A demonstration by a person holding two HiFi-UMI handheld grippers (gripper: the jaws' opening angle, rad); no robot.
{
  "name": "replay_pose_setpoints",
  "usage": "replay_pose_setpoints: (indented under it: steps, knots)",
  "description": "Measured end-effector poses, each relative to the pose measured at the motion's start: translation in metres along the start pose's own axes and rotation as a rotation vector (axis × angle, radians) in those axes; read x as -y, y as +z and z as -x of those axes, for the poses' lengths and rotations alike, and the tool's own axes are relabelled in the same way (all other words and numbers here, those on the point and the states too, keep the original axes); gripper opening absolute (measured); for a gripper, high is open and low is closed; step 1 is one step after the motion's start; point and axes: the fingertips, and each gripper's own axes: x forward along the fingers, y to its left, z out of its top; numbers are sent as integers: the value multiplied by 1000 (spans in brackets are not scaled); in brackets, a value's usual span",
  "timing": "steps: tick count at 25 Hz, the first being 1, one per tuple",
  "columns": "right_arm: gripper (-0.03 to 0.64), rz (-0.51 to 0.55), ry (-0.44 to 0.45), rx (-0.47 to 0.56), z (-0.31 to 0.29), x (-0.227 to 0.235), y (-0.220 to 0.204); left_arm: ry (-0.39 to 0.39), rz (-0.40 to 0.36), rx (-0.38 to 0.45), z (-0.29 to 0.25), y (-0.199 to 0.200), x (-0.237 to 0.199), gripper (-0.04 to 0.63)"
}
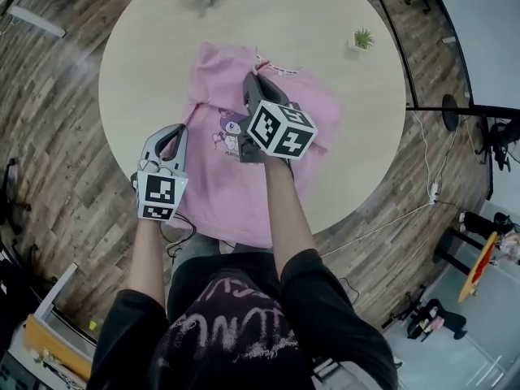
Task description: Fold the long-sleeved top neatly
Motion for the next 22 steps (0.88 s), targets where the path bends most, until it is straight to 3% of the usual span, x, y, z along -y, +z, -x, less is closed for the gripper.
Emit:
replay_pose_setpoints:
  steps: [6, 15, 22]
  knots:
    - [32, -1, 7, -26, -16, -8, -10, -1, 0, -5, -1, -3, -8, 11]
    - [124, -6, 85, -50, -24, -28, -22, -2, 4, -7, 0, -6, -11, 11]
    - [137, -1, 70, -44, -19, -31, -21, -12, 3, 6, 3, -3, -17, 11]
